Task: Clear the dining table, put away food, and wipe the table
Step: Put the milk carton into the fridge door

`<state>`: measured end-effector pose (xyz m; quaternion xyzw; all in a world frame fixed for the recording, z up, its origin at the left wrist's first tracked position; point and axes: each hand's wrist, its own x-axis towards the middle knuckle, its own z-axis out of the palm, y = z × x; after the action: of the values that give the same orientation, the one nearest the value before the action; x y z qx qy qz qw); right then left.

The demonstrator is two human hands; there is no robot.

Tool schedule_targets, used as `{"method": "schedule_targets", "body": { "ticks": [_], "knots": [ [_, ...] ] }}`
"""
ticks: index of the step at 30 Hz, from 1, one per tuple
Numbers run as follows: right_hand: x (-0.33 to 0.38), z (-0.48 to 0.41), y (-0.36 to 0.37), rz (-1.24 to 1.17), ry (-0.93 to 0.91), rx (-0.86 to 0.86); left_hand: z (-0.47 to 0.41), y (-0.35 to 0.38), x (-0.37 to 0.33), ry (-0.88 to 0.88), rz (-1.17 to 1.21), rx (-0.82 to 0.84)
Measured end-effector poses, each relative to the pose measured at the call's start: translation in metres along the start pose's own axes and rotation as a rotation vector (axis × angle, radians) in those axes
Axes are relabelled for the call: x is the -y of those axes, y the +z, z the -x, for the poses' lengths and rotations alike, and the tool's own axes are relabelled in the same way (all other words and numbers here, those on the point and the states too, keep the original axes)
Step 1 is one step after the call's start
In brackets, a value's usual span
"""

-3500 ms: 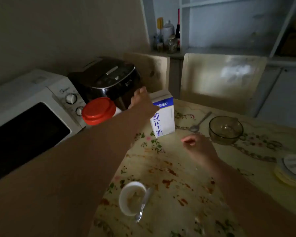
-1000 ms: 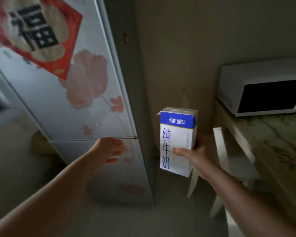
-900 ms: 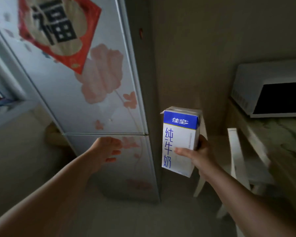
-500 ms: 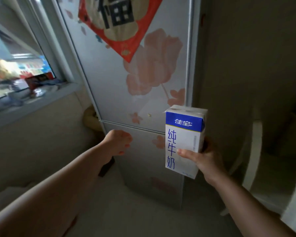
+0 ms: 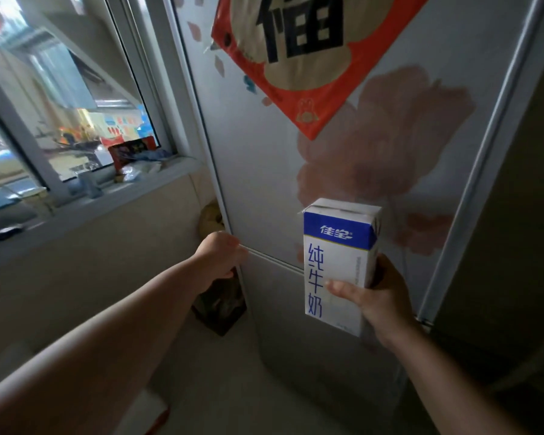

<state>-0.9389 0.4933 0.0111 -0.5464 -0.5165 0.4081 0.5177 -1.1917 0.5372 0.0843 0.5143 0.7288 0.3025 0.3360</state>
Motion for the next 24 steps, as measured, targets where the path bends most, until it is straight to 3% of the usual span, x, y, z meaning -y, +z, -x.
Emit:
{"method": "schedule_targets", "body": {
  "ticks": [6,13,24],
  "knots": [
    [0.011,-0.021,0.038,-0.012,-0.012,-0.041,-0.062,-0.027,0.006,-0.024,0.045,-0.056],
    [0.013,-0.050,0.099,0.011,0.009,-0.173,-0.161,-0.065,0.009,0.075,-0.115,-0.106],
    [0.015,-0.057,0.185,0.032,0.033,-0.530,-0.267,-0.092,-0.004,0.324,0.082,0.111]
  ]
}}
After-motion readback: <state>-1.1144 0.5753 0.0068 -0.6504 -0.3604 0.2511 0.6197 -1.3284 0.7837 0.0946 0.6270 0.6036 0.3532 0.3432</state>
